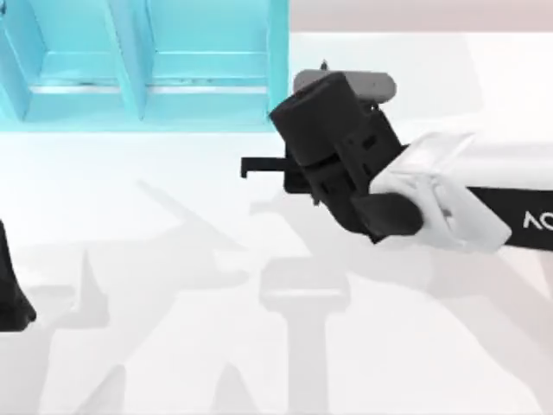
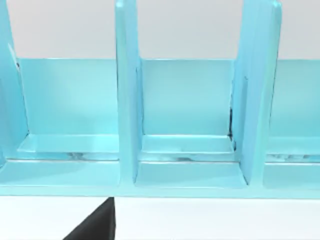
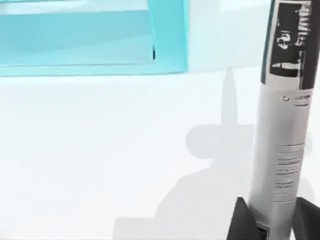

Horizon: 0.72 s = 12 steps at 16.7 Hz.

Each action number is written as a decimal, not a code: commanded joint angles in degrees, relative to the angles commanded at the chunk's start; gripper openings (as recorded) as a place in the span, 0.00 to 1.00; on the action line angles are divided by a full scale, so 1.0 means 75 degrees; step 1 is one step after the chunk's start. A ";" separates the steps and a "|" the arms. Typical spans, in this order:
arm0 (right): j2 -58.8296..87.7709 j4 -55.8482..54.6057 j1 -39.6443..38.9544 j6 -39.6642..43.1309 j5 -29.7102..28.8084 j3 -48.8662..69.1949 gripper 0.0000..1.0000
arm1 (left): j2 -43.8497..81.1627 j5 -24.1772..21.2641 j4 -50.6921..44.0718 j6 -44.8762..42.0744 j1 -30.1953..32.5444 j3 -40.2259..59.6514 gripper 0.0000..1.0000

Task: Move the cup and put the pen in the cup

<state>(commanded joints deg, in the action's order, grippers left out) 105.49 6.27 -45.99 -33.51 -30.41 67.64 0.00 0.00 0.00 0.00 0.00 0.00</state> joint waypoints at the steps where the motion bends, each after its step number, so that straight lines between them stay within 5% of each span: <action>1: -0.0156 -0.0749 -0.0041 0.0427 -0.0437 -0.0404 0.00 | 0.0000 0.0000 0.0000 0.0000 0.0000 0.0000 1.00; 12: -0.1562 -0.7788 -0.0452 0.4182 -0.4254 -0.3901 0.00 | 0.0000 0.0000 0.0000 0.0000 0.0000 0.0000 1.00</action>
<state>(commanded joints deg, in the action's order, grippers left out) 93.78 -52.14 -49.38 -2.15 -62.32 38.38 0.00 0.00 0.00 0.00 0.00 0.00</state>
